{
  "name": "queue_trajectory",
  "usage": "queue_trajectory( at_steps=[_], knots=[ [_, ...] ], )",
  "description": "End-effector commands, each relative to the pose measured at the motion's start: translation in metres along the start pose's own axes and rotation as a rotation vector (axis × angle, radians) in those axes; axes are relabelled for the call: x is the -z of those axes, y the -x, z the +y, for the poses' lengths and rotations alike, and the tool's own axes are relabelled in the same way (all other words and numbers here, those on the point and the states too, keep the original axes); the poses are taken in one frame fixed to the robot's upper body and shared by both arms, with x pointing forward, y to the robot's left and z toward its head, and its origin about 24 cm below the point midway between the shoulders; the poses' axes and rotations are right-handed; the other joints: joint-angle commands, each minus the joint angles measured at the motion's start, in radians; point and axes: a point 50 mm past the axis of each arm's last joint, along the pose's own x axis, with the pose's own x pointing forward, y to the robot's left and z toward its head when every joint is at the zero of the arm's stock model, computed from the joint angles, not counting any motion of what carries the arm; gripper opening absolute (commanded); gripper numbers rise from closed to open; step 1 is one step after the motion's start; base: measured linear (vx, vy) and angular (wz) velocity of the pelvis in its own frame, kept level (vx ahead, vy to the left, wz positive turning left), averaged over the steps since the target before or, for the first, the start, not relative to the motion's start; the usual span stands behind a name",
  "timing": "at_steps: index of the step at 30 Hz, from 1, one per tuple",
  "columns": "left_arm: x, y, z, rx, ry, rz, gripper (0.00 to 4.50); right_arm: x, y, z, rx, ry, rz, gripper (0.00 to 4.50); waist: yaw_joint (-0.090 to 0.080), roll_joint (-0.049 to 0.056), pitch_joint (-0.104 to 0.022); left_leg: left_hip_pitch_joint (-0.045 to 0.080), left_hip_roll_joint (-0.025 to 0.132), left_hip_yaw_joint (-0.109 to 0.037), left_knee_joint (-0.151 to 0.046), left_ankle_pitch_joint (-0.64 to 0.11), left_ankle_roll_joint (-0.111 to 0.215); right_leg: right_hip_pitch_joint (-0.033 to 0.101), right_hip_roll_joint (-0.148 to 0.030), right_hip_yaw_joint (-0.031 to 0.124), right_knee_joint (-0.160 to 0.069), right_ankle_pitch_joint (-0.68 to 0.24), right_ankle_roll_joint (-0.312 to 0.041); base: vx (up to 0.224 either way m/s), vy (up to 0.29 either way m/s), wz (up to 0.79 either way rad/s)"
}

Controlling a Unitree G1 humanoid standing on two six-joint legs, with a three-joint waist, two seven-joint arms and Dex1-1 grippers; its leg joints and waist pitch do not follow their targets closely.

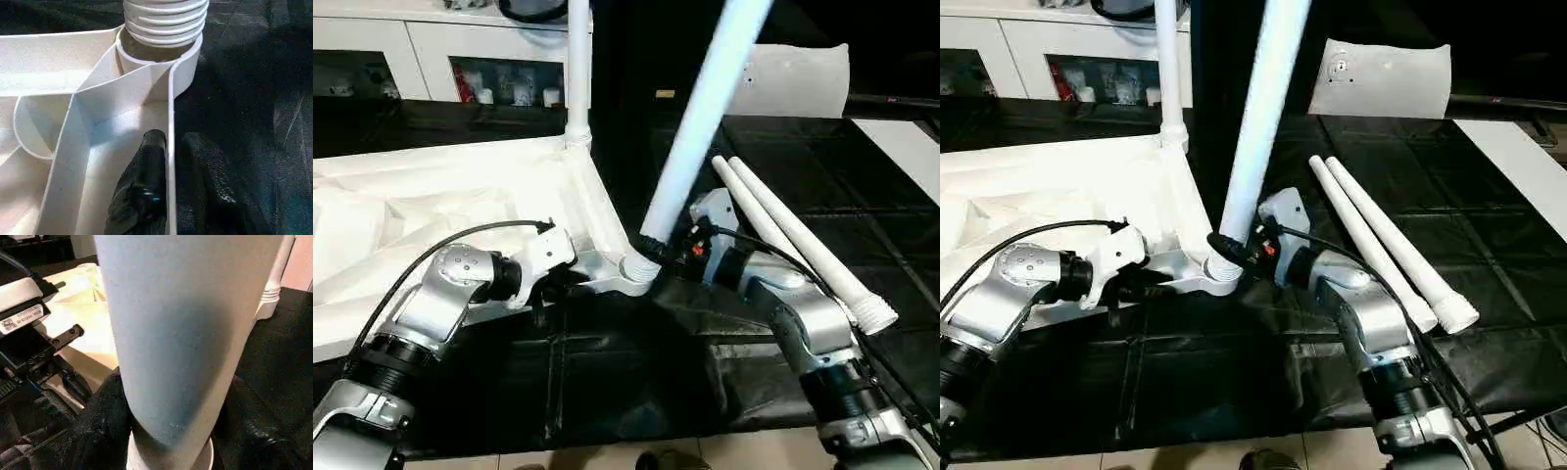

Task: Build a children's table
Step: Insert table leg to table base

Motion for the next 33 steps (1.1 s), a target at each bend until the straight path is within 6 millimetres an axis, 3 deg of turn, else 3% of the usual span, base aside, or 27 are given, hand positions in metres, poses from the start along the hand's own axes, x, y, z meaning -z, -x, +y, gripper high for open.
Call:
queue_trajectory(
  at_steps=[1, 6, 10, 11, 17, 27, 33],
  knots=[
    [0.002, 0.001, 0.000, 0.020, -0.006, 0.030, 0.42, -0.002, -0.003, -0.002, -0.003, 0.022, 0.009, 1.90, 0.002, 0.017, -0.059, -0.015, 0.074, -0.003, -0.089, -0.050, 0.038, 0.064, -0.083, 0.045, -0.059, -0.193, -0.263, 0.000, 0.000, 0.00],
    [0.000, 0.003, -0.005, 0.089, -0.039, 0.008, 0.04, 0.000, -0.007, -0.001, -0.042, 0.030, 0.031, 1.90, -0.003, 0.019, -0.064, -0.015, 0.072, -0.003, -0.086, -0.018, 0.044, 0.066, -0.082, 0.044, -0.053, -0.141, -0.278, 0.000, 0.000, 0.00],
    [-0.001, 0.003, -0.005, 0.111, -0.050, 0.006, 0.01, 0.007, -0.009, 0.004, -0.107, 0.022, 0.075, 1.90, 0.000, 0.019, -0.065, -0.013, 0.073, -0.001, -0.083, 0.028, 0.076, 0.068, -0.084, 0.043, -0.047, -0.066, -0.303, 0.000, 0.000, 0.00],
    [-0.001, 0.002, -0.005, 0.112, -0.054, 0.008, 0.01, 0.009, -0.009, 0.005, -0.115, 0.023, 0.085, 1.90, 0.001, 0.015, -0.064, -0.012, 0.074, 0.000, -0.084, 0.025, 0.078, 0.067, -0.084, 0.042, -0.049, -0.076, -0.303, 0.000, 0.000, 0.00],
    [-0.001, 0.000, -0.005, 0.112, -0.064, 0.006, 0.00, 0.015, -0.010, 0.006, -0.127, 0.022, 0.110, 1.90, 0.008, 0.016, -0.061, -0.010, 0.075, -0.001, -0.088, -0.022, 0.055, 0.065, -0.085, 0.043, -0.054, -0.157, -0.283, 0.000, 0.000, 0.00],
    [0.002, 0.004, 0.002, 0.078, -0.057, 0.020, 0.00, 0.015, 0.000, -0.002, -0.119, 0.038, 0.142, 1.90, 0.011, 0.015, -0.064, -0.011, 0.074, 0.000, -0.086, -0.002, 0.052, 0.068, -0.083, 0.043, -0.052, -0.134, -0.277, 0.000, 0.000, 0.00],
    [0.002, 0.005, 0.001, 0.083, -0.036, 0.019, 0.00, 0.017, 0.007, -0.001, -0.145, 0.024, 0.148, 1.90, 0.013, 0.011, -0.067, -0.012, 0.074, -0.001, -0.085, -0.008, 0.050, 0.070, -0.084, 0.044, -0.053, -0.165, -0.267, 0.000, 0.000, 0.00]
  ],
)
